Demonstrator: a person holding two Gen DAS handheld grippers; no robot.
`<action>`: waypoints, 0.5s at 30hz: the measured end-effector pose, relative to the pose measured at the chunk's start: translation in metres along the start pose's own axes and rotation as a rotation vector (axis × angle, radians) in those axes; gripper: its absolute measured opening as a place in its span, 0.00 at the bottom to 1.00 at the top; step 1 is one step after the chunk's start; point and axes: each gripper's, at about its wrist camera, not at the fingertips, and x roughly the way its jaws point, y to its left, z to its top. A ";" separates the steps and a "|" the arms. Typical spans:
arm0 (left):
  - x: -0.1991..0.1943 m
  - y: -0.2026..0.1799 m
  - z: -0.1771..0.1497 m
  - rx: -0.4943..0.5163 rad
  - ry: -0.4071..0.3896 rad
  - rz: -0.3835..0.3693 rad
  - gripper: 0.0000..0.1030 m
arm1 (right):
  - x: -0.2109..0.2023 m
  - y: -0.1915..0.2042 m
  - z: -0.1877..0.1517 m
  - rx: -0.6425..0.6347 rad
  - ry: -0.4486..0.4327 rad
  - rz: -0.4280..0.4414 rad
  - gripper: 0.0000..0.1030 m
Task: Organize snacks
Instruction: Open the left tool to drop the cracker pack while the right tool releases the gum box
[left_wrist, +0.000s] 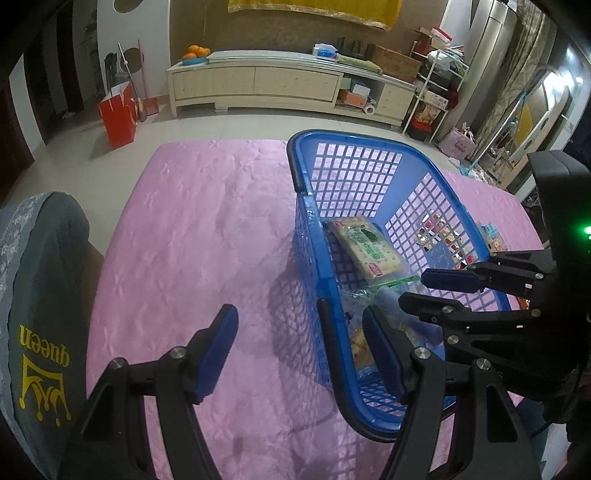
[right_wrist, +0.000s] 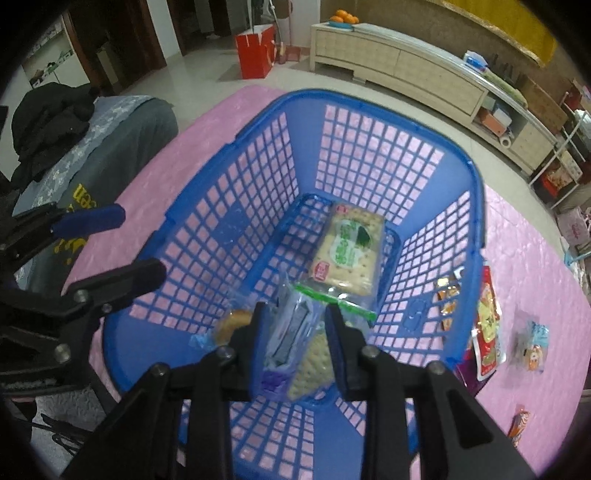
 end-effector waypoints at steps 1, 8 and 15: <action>-0.001 -0.001 -0.001 0.001 0.002 0.003 0.66 | -0.003 -0.001 0.000 0.005 -0.005 0.004 0.43; -0.023 -0.018 -0.008 0.028 -0.007 0.009 0.66 | -0.047 -0.007 -0.014 0.022 -0.061 -0.001 0.59; -0.060 -0.050 -0.013 0.067 -0.056 0.003 0.66 | -0.094 -0.020 -0.041 0.038 -0.104 -0.031 0.59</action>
